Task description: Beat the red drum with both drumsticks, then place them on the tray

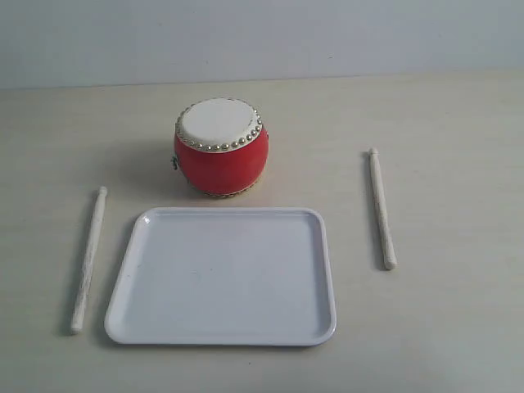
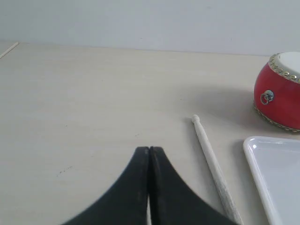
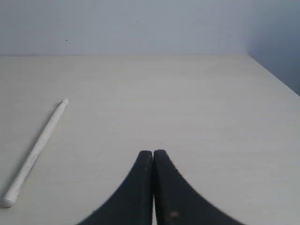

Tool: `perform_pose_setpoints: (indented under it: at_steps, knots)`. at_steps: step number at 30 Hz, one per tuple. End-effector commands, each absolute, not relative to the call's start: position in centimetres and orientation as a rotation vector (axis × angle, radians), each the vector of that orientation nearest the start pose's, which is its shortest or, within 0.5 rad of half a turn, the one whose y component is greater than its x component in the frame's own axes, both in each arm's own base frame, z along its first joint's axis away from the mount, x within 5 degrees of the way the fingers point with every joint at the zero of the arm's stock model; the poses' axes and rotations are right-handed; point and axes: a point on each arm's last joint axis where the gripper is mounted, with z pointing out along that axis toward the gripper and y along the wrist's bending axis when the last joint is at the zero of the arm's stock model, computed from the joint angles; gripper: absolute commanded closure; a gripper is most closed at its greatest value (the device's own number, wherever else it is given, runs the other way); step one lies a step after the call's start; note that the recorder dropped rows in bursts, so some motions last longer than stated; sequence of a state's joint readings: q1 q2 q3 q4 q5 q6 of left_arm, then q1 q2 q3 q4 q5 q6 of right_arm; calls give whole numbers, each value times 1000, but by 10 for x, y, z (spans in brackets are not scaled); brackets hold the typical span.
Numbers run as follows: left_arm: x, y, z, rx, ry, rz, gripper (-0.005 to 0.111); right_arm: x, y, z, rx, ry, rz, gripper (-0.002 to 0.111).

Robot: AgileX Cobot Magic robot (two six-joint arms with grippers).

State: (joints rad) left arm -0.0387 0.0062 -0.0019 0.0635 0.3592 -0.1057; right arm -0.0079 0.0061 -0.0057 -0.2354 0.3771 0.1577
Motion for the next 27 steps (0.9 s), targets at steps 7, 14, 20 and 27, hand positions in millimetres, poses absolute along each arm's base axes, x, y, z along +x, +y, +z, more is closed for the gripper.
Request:
perform_pose_setpoints:
  at_steps: [7, 14, 20, 27]
  knots:
    - [53, 0, 181, -25, 1837, -38, 107, 53, -9, 181, 10, 1840, -138, 108]
    - [53, 0, 181, -25, 1837, -38, 107, 53, -9, 181, 10, 1840, -138, 108]
    - [53, 0, 181, -25, 1837, -38, 107, 53, -8, 182, 14, 1836, -132, 108]
    - [53, 0, 181, -25, 1837, -38, 107, 53, -7, 184, 22, 1813, -110, 108]
